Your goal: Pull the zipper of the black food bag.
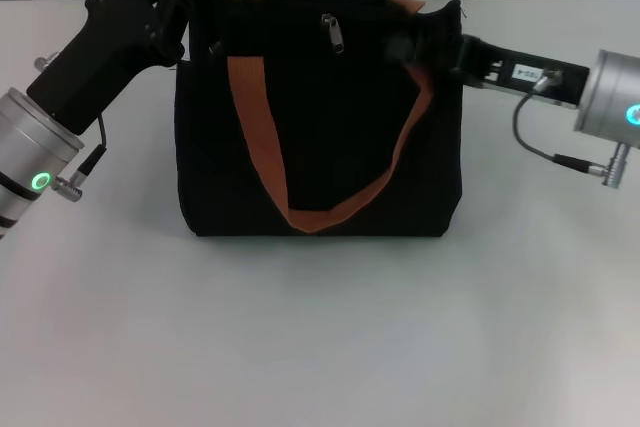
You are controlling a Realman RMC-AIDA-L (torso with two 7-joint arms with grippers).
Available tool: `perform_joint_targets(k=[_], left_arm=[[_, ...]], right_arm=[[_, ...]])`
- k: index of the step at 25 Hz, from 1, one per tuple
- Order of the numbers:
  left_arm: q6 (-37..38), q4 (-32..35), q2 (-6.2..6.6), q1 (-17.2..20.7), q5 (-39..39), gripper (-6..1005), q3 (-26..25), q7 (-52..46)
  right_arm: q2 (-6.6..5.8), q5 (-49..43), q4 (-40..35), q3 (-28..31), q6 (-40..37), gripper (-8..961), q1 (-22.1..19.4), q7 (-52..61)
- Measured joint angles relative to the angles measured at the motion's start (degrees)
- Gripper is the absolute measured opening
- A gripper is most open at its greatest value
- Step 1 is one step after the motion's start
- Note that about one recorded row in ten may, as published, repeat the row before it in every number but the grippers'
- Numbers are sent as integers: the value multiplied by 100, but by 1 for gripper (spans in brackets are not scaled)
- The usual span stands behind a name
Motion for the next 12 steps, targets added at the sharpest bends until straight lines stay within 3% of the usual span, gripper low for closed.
perform_joint_targets(k=[7, 12], left_arm=[[-5, -19, -1, -8, 0, 30, -35, -33], [-2, -56, -7, -57, 3, 30, -5, -63]], right_arm=[[3, 90, -131, 164, -360, 30, -164, -289], [26, 626, -106, 159, -1060, 55, -189, -1505]])
